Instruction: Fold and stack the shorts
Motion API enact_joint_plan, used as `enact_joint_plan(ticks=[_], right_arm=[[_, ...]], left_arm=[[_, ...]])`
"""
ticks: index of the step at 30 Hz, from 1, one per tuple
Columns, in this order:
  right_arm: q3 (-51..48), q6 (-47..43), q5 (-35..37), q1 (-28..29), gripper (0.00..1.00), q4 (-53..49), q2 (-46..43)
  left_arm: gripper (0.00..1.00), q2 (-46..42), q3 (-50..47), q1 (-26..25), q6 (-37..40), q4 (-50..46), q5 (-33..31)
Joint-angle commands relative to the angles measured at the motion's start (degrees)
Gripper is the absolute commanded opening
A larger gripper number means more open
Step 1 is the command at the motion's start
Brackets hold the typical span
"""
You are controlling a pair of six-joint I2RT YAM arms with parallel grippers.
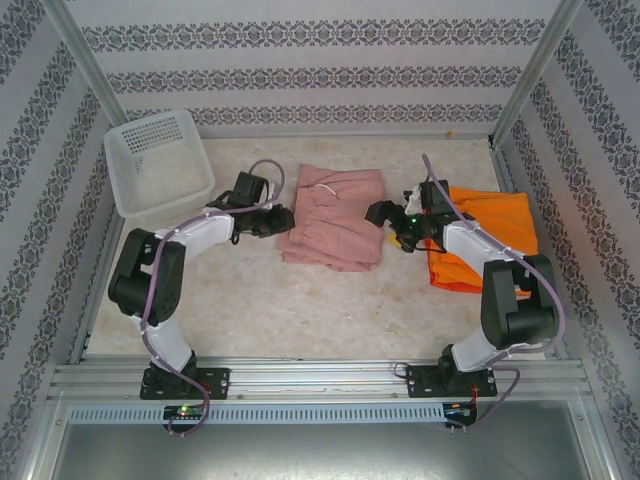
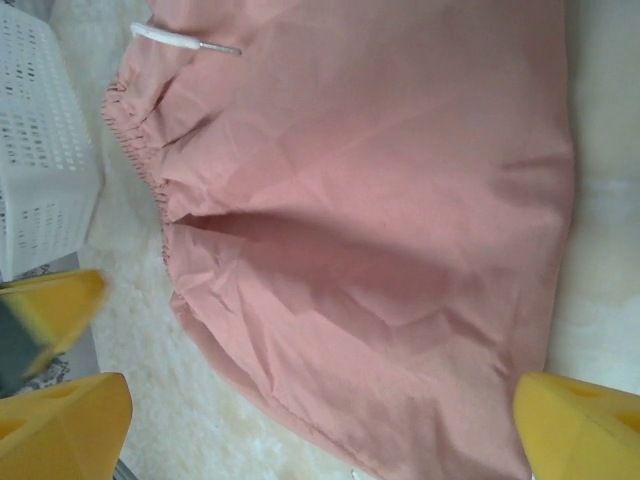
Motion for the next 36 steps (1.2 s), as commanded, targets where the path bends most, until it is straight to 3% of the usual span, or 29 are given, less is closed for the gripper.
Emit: enact_joint_plan(ticks=[1, 5, 10, 17, 36], right_arm=[[3.59, -3.75, 1.68, -0.22, 0.97, -2.47, 2.24], [6.78, -5.06, 2.04, -0.19, 0.95, -3.60, 5.63], [11.40, -7.64, 2.73, -0.28, 0.93, -6.39, 9.91], [16.18, -10.19, 4.22, -0.24, 0.87, -8.91, 15.00], [25.01, -15.43, 9.26, -0.70, 0.64, -15.00, 25.43]], left_arm=[[0.30, -1.69, 2.88, -0.09, -1.59, 3.36, 3.99], [0.29, 2.40, 5.31, -1.19, -3.26, 4.59, 4.63], [0.12, 9.48, 5.89, -1.41, -5.26, 7.95, 3.46], [0.03, 16.59, 5.63, -1.29, -4.51, 9.17, 0.76], [0.00, 17.67, 0.71, -0.84, -4.84, 11.16, -1.16]])
